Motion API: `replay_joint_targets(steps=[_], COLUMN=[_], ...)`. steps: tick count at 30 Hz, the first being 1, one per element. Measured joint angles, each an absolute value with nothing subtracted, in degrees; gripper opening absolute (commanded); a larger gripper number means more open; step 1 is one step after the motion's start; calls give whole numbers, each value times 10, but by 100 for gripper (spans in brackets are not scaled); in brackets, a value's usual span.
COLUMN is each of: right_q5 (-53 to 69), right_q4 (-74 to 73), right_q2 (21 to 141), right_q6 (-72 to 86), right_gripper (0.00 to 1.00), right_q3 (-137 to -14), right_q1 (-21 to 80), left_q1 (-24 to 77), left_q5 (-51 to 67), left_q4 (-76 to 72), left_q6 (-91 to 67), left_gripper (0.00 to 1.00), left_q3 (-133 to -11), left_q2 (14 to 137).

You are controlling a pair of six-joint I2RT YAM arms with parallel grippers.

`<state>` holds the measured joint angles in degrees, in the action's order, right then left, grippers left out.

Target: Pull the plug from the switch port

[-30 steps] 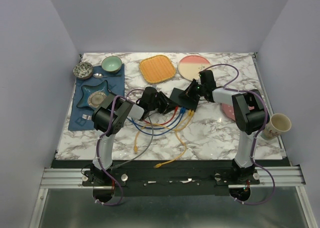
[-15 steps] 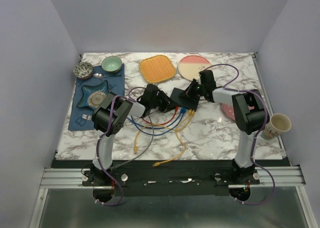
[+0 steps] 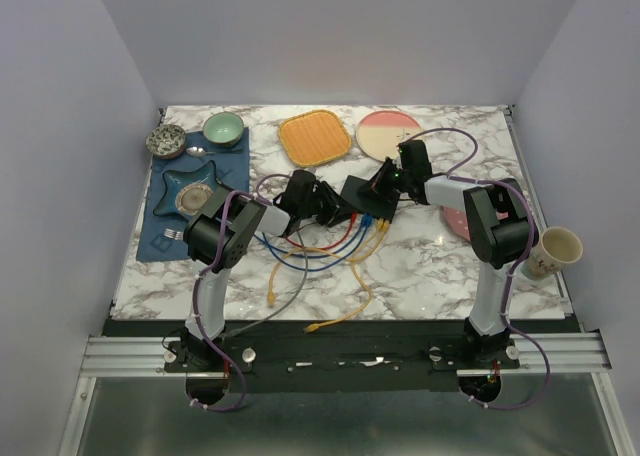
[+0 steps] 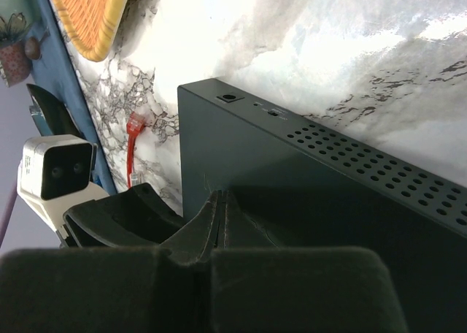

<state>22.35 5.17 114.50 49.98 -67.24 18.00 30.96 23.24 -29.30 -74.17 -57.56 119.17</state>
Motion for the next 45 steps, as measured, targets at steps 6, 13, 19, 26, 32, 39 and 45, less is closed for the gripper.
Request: replay_joint_targets(steps=[6, 13, 19, 26, 32, 39, 45], right_q5=[223, 224, 225, 226, 226, 227, 228], right_q4=[52, 53, 53, 54, 55, 57, 58], right_q2=[1145, 1146, 1147, 1147, 1147, 1148, 1148], right_q6=[500, 500, 500, 500, 500, 502, 501], right_gripper=[1, 1, 1, 1, 1, 1, 1], right_q3=[-672, -673, -674, -674, -674, -674, -673], right_q1=[180, 180, 180, 180, 180, 180, 180], left_q1=[310, 311, 312, 314, 314, 316, 316], left_q5=[233, 234, 227, 217, 216, 219, 223], left_q4=[-294, -306, -292, -275, -265, -251, -257], left_q6=[-736, -728, -718, -709, -709, -713, -716], left_gripper=[54, 52, 40, 38, 29, 11, 3], left_q3=[-576, -572, -573, -576, -581, -598, -601], left_q2=[1192, 1190, 1189, 1185, 1185, 1186, 1192])
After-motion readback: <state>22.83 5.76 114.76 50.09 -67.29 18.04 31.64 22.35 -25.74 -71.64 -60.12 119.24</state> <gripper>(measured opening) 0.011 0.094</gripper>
